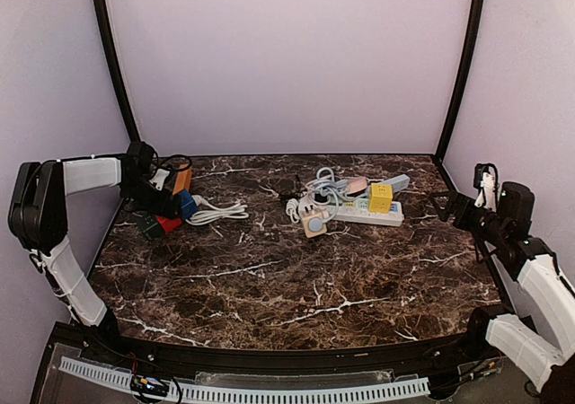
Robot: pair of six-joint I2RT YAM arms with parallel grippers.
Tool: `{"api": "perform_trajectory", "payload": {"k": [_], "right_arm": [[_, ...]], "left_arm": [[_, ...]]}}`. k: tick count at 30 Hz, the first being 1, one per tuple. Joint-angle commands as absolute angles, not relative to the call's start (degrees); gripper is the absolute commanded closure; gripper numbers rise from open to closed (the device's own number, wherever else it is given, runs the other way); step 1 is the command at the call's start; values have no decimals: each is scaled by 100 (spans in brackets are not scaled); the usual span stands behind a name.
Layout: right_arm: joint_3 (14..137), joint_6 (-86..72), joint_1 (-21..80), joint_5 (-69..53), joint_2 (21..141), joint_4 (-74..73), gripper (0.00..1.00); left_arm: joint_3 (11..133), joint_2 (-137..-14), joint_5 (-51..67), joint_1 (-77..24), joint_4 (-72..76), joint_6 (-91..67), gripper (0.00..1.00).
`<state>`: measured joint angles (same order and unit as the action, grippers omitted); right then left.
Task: Pull the plug off the socket
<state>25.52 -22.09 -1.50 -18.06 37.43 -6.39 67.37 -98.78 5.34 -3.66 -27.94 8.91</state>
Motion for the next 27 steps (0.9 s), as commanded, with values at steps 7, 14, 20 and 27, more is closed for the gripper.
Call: {"api": "perform_trajectory", "payload": {"k": [7,14,20,27], "right_arm": [[2713,-2155,-105,-1750,3557,-706,1],[2703,-2163,-97,-1760,3534,-721,1],[2690,-2145,-88,-1751,3528,-737,1],[2680,-2145,-88,-1763,3515,-747,1]], "left_arm": [[6760,-9652,701,-876,-3214,774,1],[6785,-9770,-202,-879,-3402,962,1],[6858,-9959,-353,-884,-3420,977,3],[7000,-10224,-372,-881,-3513,968,27]]}}
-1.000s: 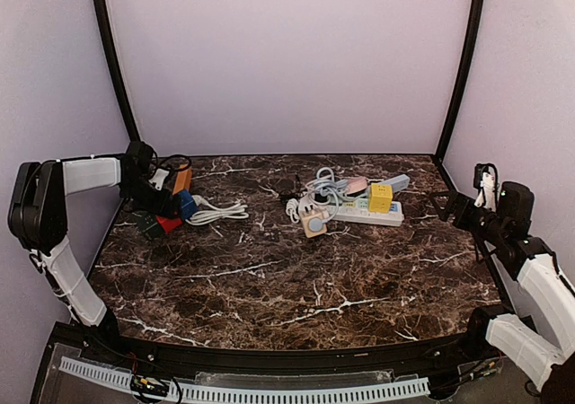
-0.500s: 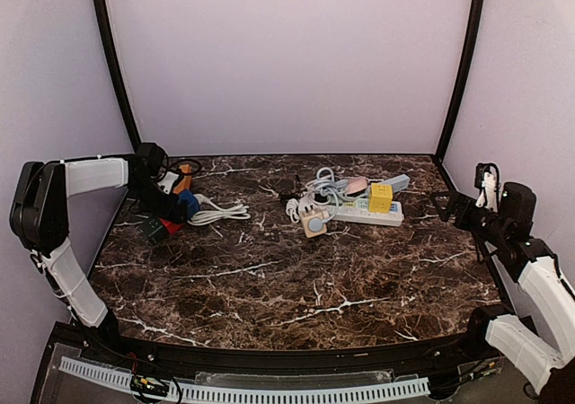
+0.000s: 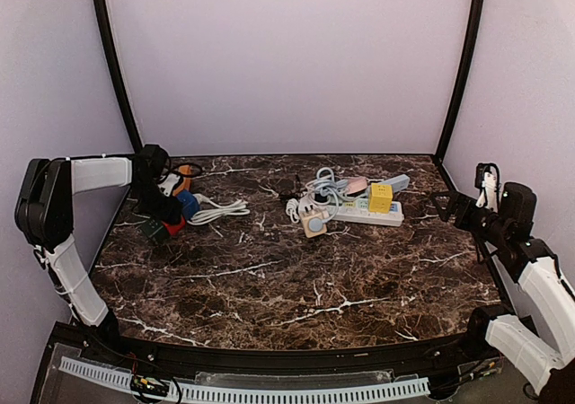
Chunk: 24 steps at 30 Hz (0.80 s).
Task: Pull the plug off the socket
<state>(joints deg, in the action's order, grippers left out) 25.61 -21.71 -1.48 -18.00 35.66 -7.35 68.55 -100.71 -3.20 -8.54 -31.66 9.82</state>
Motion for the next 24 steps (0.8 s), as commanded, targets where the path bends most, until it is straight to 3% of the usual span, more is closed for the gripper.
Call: {"api": "perform_trajectory", "payload": {"k": [1,6,11,24], "right_arm": [[2676,-2149,-83,-1765,3521,-747,1],[2660,-2171,-75,-1761,3513,-746,1],[2750,-2156,-38,-1743,3571,-755,1],[3155,-2083,774,-1233,4043,-774,1]], "left_arm": [[7011,-10231,-370,-880,-3537,968,31],[7014,-10203,-199,-886,-3551,954,44],[6733,-9854,337,-1070,-3587,680,63],[5182,-8063,1060,-1806,-3178,-1032,70]]}}
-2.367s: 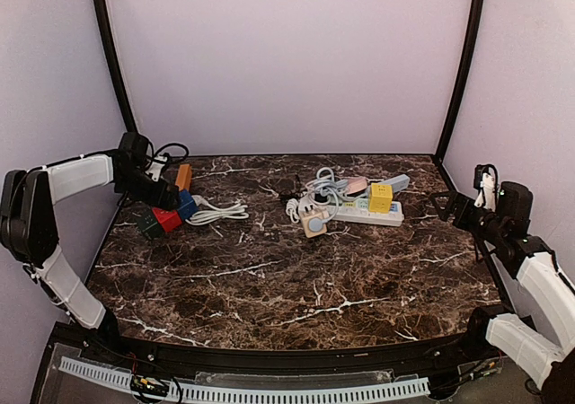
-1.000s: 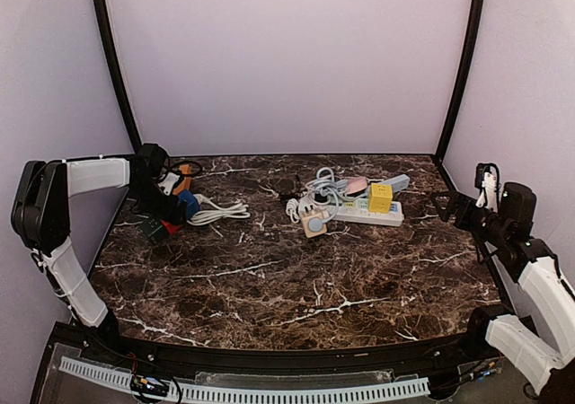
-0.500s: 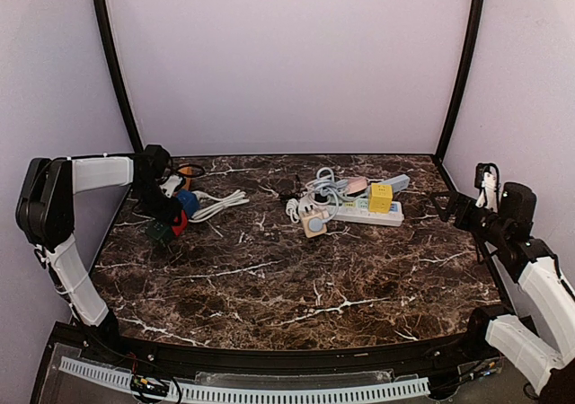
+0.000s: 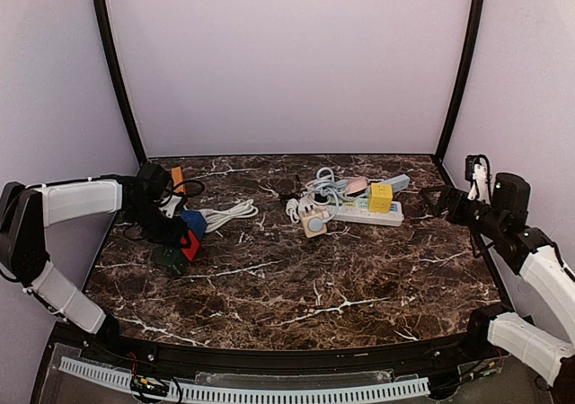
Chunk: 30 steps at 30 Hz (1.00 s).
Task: Pull the plug off the socket
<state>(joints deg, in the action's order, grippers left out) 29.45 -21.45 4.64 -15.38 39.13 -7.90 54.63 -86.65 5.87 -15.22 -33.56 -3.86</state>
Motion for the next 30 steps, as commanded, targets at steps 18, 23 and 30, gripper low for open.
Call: {"api": "perform_trajectory", "payload": {"k": [18,23,30], "right_arm": [[3744,-2058,2667,180,4941,-531,1],[3851,-2005,3008,453,5182,-475,1],[3946,-1986,3315,623,5344,-428,1]], "left_arm": [[5009,-7706,682,-4139,-3136,-2923,62],[5117,-7715,880,-4149,-3172,-2875,26],[5150,-7218,899,-4140,-3444,-2859,1]]}}
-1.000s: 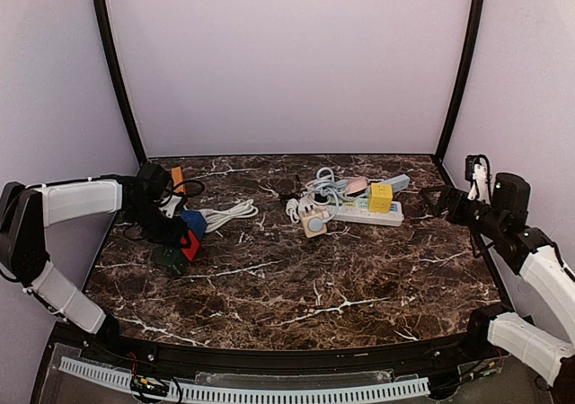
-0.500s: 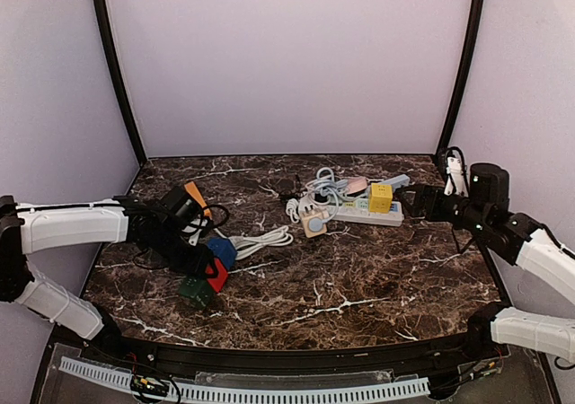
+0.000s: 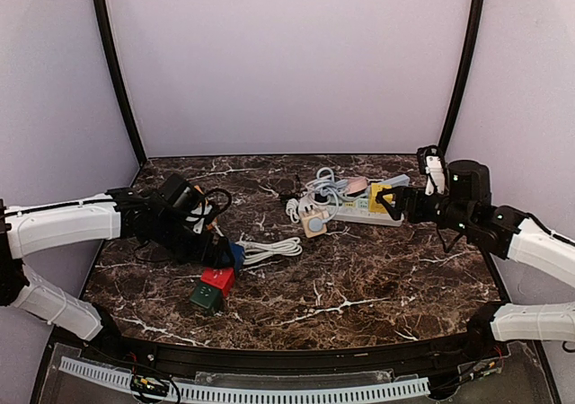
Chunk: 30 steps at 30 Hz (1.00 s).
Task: Pull the plug off the socket
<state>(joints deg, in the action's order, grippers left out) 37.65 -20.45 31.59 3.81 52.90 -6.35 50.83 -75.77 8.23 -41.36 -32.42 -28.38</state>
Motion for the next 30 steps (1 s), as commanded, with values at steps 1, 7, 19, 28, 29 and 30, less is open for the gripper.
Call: {"api": "perform_trajectory", "payload": {"k": [1,7,19,28,29,30], "right_arm": [[3954,-1982,3348,644,5350,-418,1],[4024,-1967,3497,838,5405,-399,1],[4067,-1974,3626,935,5512,-342,1],[4113,-1974,3770,1069,5563,-325,1],[4119,-1969,3782,1083,5571,-323,1],[4122,-1961,3798,1091,5577,-324,1]], "left_arm": [[5089,-7179,915,-4140,-3467,-2879,1],[4525,-6980,1347,-4140,-3391,-3236,1],[3760,-6502,1846,-4136,-3227,-3523,2],[3798,-6745,2892,-4445,-2403,-3824,8],[3815,-6793,2936,-4490,-2167,-3890,9],[3823,-6824,3001,-4574,-2051,-4000,9]]}}
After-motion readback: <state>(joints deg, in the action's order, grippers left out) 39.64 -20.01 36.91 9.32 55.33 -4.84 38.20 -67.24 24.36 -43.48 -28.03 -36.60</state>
